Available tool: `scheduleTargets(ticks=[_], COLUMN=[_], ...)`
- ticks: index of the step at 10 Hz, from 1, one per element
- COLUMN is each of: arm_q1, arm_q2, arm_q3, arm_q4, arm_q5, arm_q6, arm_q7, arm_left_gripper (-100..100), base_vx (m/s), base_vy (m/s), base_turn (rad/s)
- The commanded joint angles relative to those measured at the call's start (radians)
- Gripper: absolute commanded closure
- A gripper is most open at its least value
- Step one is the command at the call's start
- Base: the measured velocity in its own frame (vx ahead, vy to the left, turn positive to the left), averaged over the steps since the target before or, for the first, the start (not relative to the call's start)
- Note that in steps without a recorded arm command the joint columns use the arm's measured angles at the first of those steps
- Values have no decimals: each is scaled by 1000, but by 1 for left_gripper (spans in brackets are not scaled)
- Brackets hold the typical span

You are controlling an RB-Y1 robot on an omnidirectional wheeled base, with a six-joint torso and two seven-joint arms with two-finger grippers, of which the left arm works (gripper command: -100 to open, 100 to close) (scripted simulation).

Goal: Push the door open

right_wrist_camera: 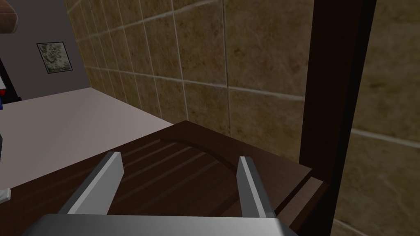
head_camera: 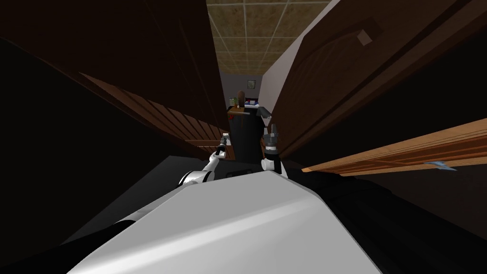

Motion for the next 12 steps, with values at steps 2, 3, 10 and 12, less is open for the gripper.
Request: scheduleTargets(ticks=[2, 3, 10, 12], arm_q1=[1, 2, 5, 5], arm_q2=[16, 21, 50, 53], arm_q3=[19, 25, 74, 79], arm_q4=[1, 1, 4, 5], arm_q5=[7, 10, 28, 30], arm_q6=[0, 1, 2, 2], arm_q7=[-5, -7, -21, -23], arm_left_gripper=[100, 100, 100, 100], base_vx=[138, 157, 130, 152], base_vy=[-80, -74, -66, -89], base_turn=[43, 41, 27, 63])
